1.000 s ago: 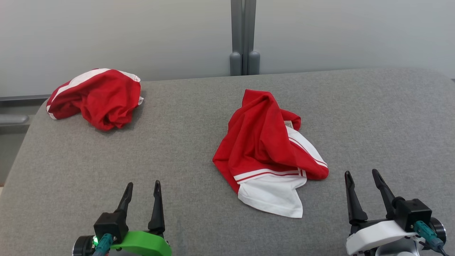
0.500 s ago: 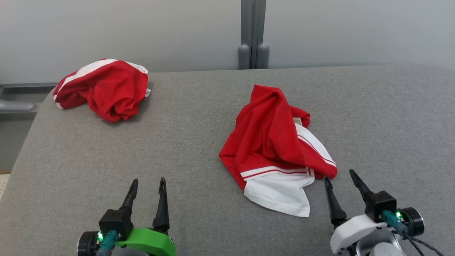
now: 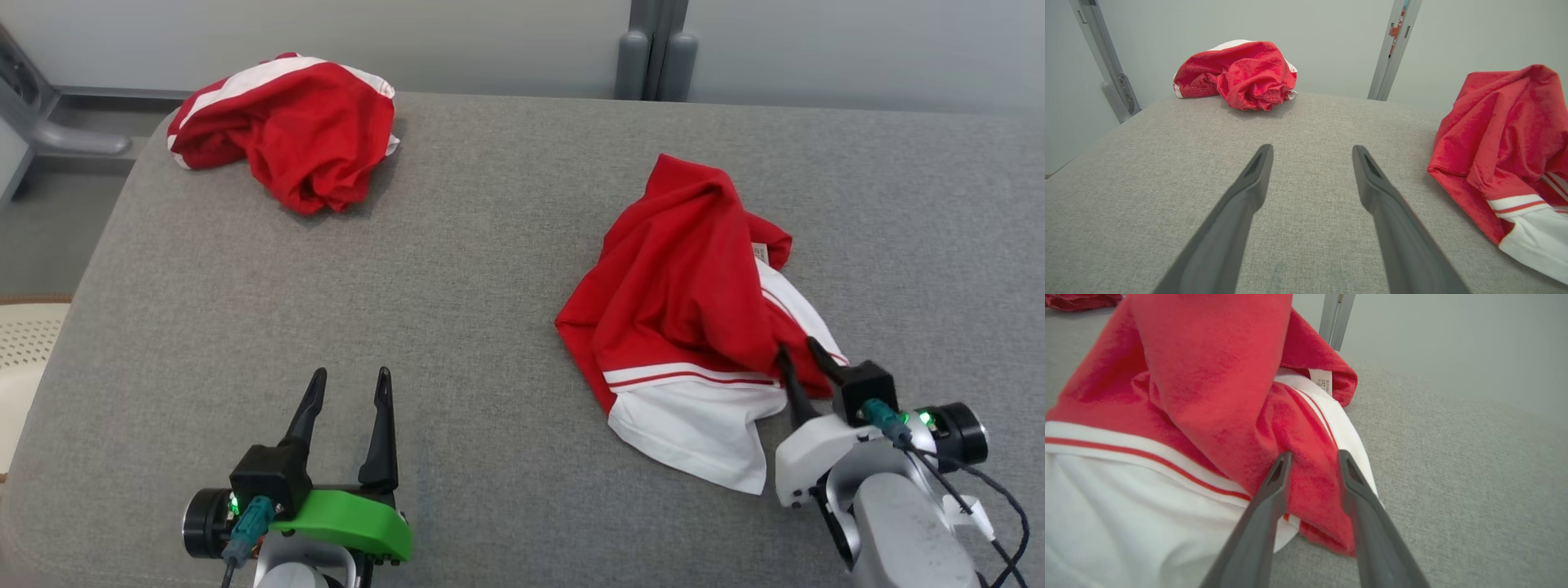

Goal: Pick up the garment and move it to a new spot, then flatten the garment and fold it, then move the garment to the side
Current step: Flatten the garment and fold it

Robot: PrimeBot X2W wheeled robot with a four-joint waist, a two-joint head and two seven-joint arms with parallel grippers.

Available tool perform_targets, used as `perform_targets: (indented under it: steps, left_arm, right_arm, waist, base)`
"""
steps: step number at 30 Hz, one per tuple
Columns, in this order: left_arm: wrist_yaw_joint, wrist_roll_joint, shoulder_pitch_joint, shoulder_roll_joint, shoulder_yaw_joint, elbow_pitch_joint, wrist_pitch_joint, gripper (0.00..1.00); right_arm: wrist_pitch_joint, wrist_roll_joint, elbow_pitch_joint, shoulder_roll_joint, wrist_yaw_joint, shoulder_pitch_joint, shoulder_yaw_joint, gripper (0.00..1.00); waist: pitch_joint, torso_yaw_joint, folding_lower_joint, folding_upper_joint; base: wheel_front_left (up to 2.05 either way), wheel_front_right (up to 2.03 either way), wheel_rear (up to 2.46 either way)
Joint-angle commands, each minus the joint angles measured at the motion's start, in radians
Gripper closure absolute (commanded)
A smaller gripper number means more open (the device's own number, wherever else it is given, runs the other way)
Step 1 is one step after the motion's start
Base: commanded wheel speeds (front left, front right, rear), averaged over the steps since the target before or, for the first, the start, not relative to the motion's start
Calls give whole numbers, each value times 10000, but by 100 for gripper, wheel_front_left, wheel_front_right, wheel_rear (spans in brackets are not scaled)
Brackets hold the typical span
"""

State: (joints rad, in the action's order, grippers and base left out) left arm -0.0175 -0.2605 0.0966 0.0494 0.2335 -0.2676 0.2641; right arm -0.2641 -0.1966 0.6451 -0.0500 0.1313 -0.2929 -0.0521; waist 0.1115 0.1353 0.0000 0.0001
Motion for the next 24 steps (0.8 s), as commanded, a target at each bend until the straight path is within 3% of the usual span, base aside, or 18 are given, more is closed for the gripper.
perform_targets:
  steps: [1, 11, 19, 24]
  left_arm:
    - [-49, -101, 194, 20, -29, 31, 6, 0]
    - [-168, -208, 215, 19, 10, 130, 6, 0]
    - [-45, -124, 507, 21, 272, 175, 6, 0]
    - [-14, -33, 751, 19, 432, 255, 6, 0]
  right_arm:
    - [-7, 18, -19, -137, -12, -390, -225, 100]
    - [-6, -4, -203, -1271, -12, -1528, -444, 100]
    - [76, 31, 1208, -2693, -13, -3582, 291, 100]
    - [71, -99, 2054, -3232, -13, -5029, 381, 100]
  waist:
    - [357, 369, 0, -1]
    - [413, 448, 0, -1]
    - [871, 647, 0, -1]
    - [1364, 821, 0, -1]
  base:
    - [0, 0, 0]
    - [0, 0, 0]
    - [0, 0, 0]
    - [0, 0, 0]
